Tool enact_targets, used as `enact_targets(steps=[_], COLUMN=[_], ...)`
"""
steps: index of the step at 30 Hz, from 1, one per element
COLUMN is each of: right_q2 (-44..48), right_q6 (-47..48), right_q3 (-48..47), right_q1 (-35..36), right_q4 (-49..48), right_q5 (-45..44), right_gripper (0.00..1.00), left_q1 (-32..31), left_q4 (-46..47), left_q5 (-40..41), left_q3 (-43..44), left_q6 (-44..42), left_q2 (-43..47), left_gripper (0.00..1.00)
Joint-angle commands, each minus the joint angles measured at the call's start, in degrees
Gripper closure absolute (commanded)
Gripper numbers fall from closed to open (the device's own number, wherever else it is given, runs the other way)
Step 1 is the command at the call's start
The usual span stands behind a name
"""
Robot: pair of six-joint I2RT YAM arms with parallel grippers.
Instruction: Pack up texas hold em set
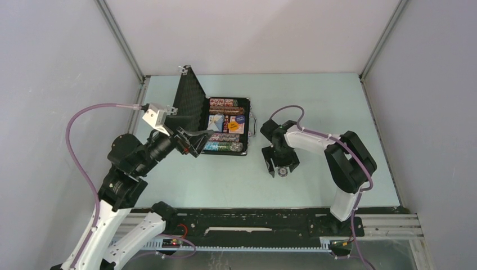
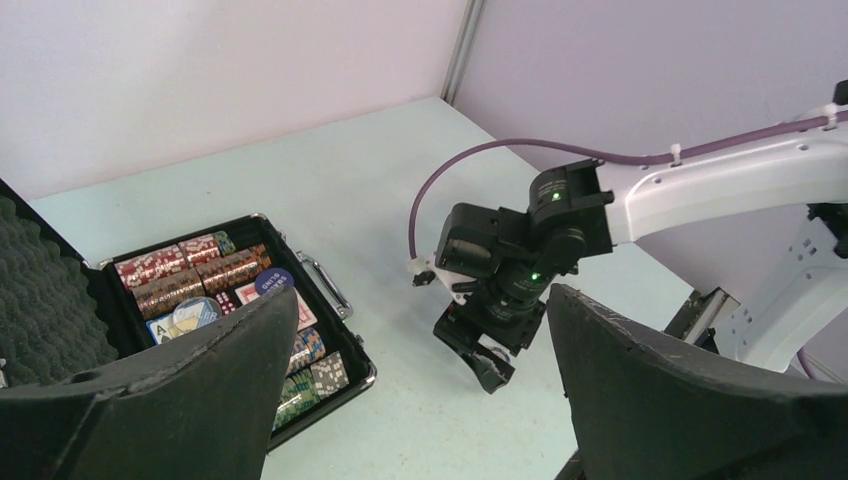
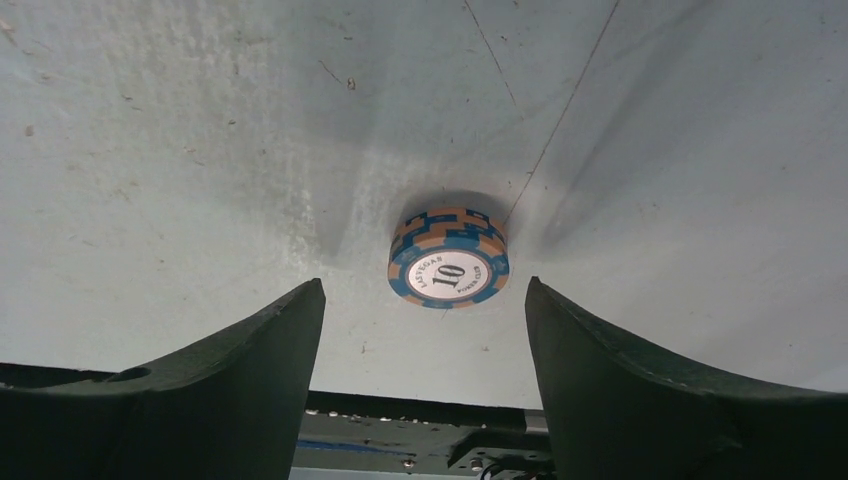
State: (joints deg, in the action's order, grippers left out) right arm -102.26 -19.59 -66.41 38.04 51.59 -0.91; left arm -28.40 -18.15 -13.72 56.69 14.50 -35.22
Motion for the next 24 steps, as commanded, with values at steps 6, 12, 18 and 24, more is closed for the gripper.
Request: enact_targets(steps=[6,12,18,24], right_q2=[-2.5,-3.3,-3.1,-2.7], right_q6=[0.7,0.7,0.9,1.2], right_q3=[-1.6,-1.1,-0.3,1.5], right_q1=[-0.1,-0.2,-0.2,-0.4], right_q4=[-0.4,-1.2,-2.3,-4.0], right_q5=[-2.2,-2.5,-2.0,-1.4], right_gripper=[0.23,0.32,0.38,0.39], left_q1=[-0.1,-0.5,-0.5,-0.4], left_q4=[1.2,0.9,0.8,0.8], left_q5=[0.0,0.4,0.7,0.6], left_q3=[-1.1,-1.0,-1.0,-1.1], left_q6=[-0.5,-0.6,-0.6,-0.5], left_q2=[1.3,1.3,1.2,0.9], left_gripper=[0.00,0.00,0.00,0.00])
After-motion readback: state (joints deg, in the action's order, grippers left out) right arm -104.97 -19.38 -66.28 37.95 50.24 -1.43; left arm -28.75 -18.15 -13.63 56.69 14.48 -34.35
